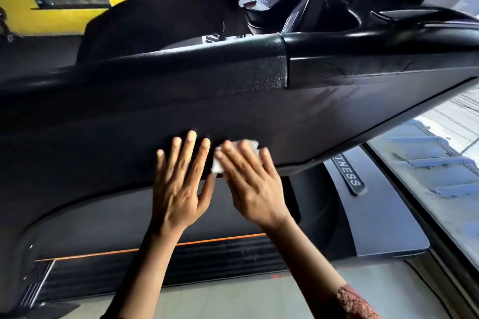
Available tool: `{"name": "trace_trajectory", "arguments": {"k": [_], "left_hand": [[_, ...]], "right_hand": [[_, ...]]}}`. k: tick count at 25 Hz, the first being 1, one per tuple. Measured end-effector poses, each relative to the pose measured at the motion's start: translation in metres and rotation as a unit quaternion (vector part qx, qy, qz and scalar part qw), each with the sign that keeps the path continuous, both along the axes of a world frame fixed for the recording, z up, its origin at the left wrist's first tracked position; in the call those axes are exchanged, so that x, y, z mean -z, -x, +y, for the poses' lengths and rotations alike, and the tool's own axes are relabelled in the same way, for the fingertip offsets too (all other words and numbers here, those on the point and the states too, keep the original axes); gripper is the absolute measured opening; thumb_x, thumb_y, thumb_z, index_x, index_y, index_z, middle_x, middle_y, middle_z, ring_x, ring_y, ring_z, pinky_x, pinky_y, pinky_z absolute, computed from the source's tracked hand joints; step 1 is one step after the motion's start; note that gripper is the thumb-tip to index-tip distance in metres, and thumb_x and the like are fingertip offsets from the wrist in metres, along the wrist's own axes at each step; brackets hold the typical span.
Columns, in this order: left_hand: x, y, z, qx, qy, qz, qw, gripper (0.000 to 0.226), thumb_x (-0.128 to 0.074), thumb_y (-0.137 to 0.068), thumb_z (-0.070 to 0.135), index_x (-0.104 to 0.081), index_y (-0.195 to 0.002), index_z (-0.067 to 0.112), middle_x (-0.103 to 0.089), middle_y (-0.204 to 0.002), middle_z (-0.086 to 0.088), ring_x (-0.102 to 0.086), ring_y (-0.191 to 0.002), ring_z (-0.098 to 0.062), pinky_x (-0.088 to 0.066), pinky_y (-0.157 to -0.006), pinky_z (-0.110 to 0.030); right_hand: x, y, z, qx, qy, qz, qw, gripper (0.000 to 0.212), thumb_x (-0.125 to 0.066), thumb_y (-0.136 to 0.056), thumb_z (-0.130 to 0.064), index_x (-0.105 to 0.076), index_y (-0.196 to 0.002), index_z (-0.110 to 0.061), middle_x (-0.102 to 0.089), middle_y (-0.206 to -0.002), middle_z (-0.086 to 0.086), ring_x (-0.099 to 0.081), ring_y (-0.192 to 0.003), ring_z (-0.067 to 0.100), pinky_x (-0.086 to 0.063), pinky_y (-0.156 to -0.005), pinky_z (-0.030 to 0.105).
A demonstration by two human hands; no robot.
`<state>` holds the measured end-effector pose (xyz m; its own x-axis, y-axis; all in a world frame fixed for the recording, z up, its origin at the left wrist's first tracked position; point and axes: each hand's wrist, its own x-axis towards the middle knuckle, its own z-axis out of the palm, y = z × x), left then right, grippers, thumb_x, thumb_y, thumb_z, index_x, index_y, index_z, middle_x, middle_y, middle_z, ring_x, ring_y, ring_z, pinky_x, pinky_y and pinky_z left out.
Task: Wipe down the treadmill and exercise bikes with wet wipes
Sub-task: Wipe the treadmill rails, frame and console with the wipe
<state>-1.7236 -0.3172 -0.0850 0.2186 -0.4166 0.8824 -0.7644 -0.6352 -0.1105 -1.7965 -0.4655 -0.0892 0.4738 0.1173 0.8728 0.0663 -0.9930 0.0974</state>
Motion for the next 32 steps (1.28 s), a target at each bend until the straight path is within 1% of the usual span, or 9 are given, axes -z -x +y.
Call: {"name": "trace_trajectory", "arguments": {"k": [6, 8, 12, 15, 18, 21, 23, 28, 32], "left_hand": [[-0.006, 0.004, -0.011, -0.004, 0.030, 0.008, 1.000, 0.070, -0.045, -0.095, 0.034, -0.009, -0.154, 0.020, 0.004, -0.161, 0.004, 0.000, -0.148, -0.017, -0.002, -0.120, -0.039], [-0.006, 0.005, -0.016, -0.002, 0.032, 0.008, 0.999, 0.071, -0.045, -0.094, 0.034, -0.008, -0.154, 0.020, 0.005, -0.161, 0.003, 0.000, -0.148, -0.017, -0.001, -0.120, -0.039], [-0.013, 0.010, -0.030, -0.006, 0.032, 0.001, 0.999, 0.071, -0.045, -0.094, 0.034, -0.009, -0.154, 0.018, 0.005, -0.161, 0.002, 0.000, -0.148, -0.018, -0.001, -0.120, -0.039], [-0.019, 0.016, -0.047, -0.008, 0.044, -0.007, 0.999, 0.071, -0.045, -0.094, 0.034, -0.010, -0.153, 0.018, 0.004, -0.161, 0.002, -0.001, -0.149, -0.018, -0.001, -0.120, -0.040], [-0.026, 0.023, -0.065, -0.004, 0.051, -0.008, 0.999, 0.069, -0.043, -0.095, 0.035, -0.009, -0.154, 0.019, 0.005, -0.161, 0.003, -0.001, -0.148, -0.017, -0.001, -0.120, -0.039], [-0.034, 0.031, -0.086, 0.006, 0.047, -0.015, 0.999, 0.067, -0.041, -0.097, 0.035, -0.008, -0.154, 0.021, 0.006, -0.161, 0.004, 0.000, -0.148, -0.016, -0.001, -0.120, -0.039], [-0.038, 0.035, -0.100, 0.010, 0.044, -0.026, 0.999, 0.066, -0.040, -0.097, 0.035, -0.009, -0.154, 0.021, 0.006, -0.161, 0.004, 0.000, -0.148, -0.016, -0.001, -0.120, -0.039], [-0.047, 0.044, -0.133, 0.007, 0.046, -0.047, 0.998, 0.066, -0.041, -0.097, 0.036, -0.011, -0.153, 0.020, 0.004, -0.161, 0.003, -0.001, -0.148, -0.017, 0.000, -0.120, -0.041], [-0.050, 0.049, -0.145, 0.003, 0.052, -0.048, 0.997, 0.064, -0.040, -0.097, 0.036, -0.013, -0.153, 0.020, 0.003, -0.161, 0.003, -0.002, -0.148, -0.017, 0.000, -0.120, -0.040]], "right_hand": [[-0.013, 0.015, -0.047, 0.110, -0.171, -0.084, 0.975, 0.042, -0.024, -0.104, -0.025, -0.022, -0.145, -0.016, -0.022, -0.153, 0.011, -0.001, -0.147, 0.016, -0.001, -0.119, 0.040], [0.002, 0.012, -0.027, 0.068, -0.100, -0.047, 0.992, 0.042, -0.028, -0.104, -0.024, -0.025, -0.145, -0.018, -0.014, -0.159, 0.005, -0.004, -0.148, 0.016, -0.005, -0.119, 0.038], [-0.043, 0.004, -0.044, 0.023, 0.017, -0.063, 0.998, 0.044, -0.043, -0.100, -0.022, -0.037, -0.144, -0.017, -0.027, -0.151, -0.003, -0.019, -0.145, 0.012, -0.014, -0.117, 0.036], [-0.057, 0.023, -0.090, 0.099, -0.083, -0.121, 0.984, 0.044, -0.031, -0.104, -0.024, -0.028, -0.146, -0.014, -0.022, -0.154, 0.001, -0.007, -0.147, 0.015, -0.007, -0.118, 0.041], [-0.055, 0.026, -0.090, 0.075, -0.171, -0.114, 0.976, 0.044, -0.026, -0.104, -0.024, -0.028, -0.144, -0.006, -0.019, -0.154, 0.006, 0.001, -0.147, 0.017, -0.004, -0.119, 0.043], [-0.061, 0.025, -0.091, 0.014, -0.003, -0.078, 0.997, 0.042, -0.039, -0.102, -0.022, -0.036, -0.143, -0.013, -0.027, -0.151, -0.002, -0.011, -0.146, 0.015, -0.010, -0.118, 0.038], [-0.069, 0.035, -0.123, 0.028, 0.043, -0.091, 0.994, 0.043, -0.043, -0.101, -0.021, -0.037, -0.143, -0.015, -0.032, -0.148, -0.003, -0.015, -0.146, 0.014, -0.012, -0.118, 0.037], [-0.065, 0.066, -0.189, 0.109, -0.069, -0.153, 0.980, 0.042, -0.030, -0.103, -0.021, -0.030, -0.145, -0.014, -0.030, -0.149, 0.004, -0.006, -0.147, 0.020, -0.008, -0.119, 0.041], [-0.065, 0.064, -0.180, 0.092, -0.228, -0.164, 0.955, 0.046, -0.023, -0.104, -0.022, -0.022, -0.145, -0.002, -0.022, -0.151, 0.021, -0.004, -0.146, 0.033, -0.006, -0.118, 0.047]]}}
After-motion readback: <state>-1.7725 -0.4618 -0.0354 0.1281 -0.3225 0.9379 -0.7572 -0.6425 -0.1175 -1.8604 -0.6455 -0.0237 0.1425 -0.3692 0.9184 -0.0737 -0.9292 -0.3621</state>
